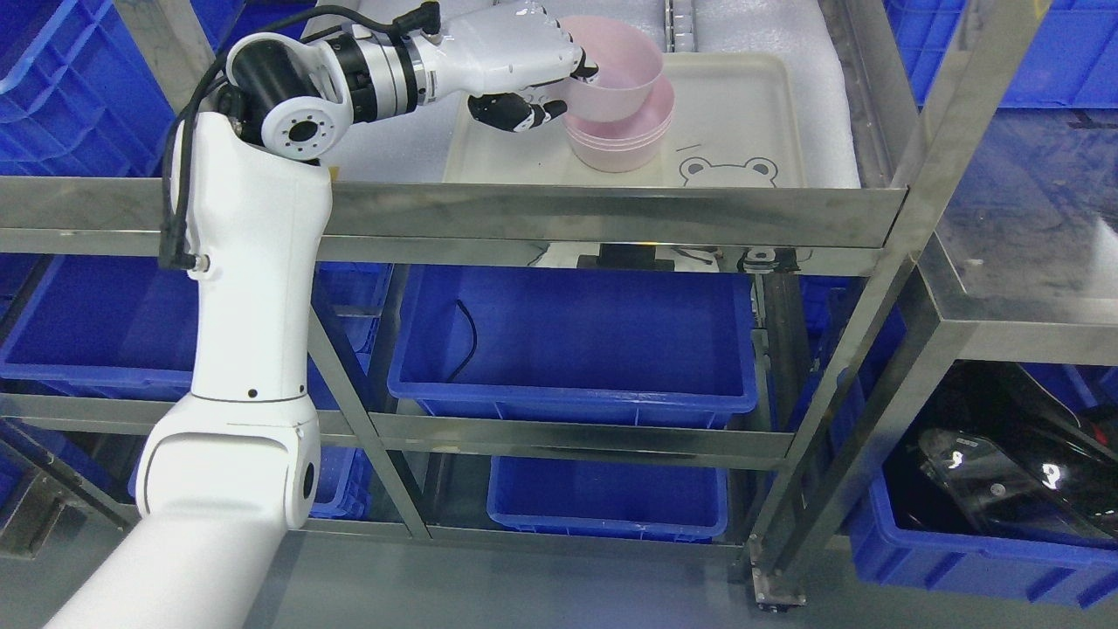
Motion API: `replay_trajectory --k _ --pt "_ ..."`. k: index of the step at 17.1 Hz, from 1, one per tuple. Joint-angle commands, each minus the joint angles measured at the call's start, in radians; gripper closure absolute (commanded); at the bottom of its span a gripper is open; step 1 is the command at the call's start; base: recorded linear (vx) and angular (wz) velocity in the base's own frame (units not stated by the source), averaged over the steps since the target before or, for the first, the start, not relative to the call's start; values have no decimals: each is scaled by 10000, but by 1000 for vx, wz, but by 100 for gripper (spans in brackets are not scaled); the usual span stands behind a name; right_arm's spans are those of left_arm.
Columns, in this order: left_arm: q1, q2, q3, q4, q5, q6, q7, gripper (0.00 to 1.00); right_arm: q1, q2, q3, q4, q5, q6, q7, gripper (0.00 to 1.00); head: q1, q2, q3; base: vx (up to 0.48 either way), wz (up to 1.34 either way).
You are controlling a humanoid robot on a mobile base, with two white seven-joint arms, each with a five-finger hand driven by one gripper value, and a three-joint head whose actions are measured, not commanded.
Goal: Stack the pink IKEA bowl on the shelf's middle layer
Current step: 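Lower the pink bowl onto the pink bowl on the white tray, then open the left hand and release the stacked bowl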
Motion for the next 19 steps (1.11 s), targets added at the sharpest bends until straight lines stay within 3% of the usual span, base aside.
replay_trajectory --k 1,12,16,19 --pt "-36 -551 -149 167 -835 6 46 98 231 -175 0 -175 0 5 2 0 0 0 0 0 0" --pt "-82 -321 97 306 -1343 6 31 95 231 -175 0 -175 0 5 2 0 0 0 0 1 -10" --pt "-128 -398 127 367 -1312 6 47 83 231 -175 0 -175 0 5 2 0 0 0 0 0 0" --pt "-128 -684 204 367 -1312 6 398 58 231 -175 0 -175 0 5 2 0 0 0 0 0 0"
